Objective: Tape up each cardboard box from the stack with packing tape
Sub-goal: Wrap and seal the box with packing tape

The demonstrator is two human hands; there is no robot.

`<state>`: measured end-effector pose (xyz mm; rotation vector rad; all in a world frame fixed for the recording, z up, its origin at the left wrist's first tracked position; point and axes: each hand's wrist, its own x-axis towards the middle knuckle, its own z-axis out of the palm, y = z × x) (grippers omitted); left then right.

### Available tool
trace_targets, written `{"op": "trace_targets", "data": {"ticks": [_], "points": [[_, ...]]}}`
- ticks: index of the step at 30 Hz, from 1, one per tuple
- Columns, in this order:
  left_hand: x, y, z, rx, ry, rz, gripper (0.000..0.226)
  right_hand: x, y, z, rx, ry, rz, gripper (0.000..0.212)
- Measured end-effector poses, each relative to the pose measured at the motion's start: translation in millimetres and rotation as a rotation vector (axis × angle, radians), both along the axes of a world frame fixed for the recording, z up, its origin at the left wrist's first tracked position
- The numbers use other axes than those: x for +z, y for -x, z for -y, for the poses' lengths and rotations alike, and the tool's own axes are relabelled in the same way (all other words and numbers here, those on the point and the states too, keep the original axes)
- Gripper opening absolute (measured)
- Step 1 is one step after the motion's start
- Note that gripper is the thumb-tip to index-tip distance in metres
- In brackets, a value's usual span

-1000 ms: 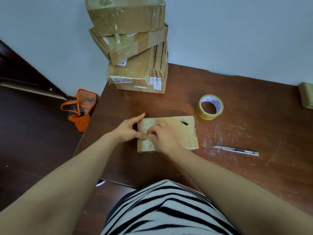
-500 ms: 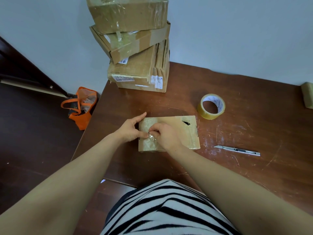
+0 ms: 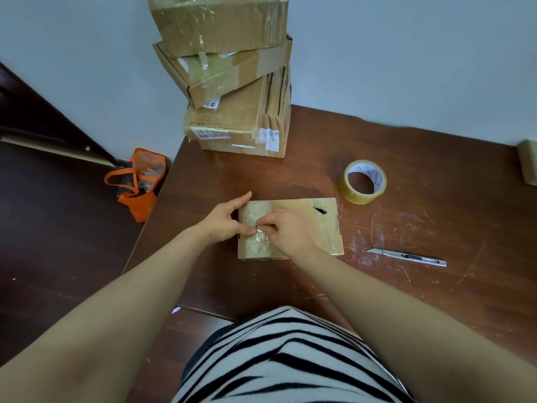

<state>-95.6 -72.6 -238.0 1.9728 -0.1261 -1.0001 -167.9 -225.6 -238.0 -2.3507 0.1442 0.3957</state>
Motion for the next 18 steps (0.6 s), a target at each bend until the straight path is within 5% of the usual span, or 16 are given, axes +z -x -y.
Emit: {"op": "trace_targets", "data": {"ticks": [18], "points": [[-0.2, 0.7, 6.4, 0.084, 0.0, 0.001, 0.085, -0.3, -3.6, -0.4, -0.096, 0.027, 0.012, 0.005]]}}
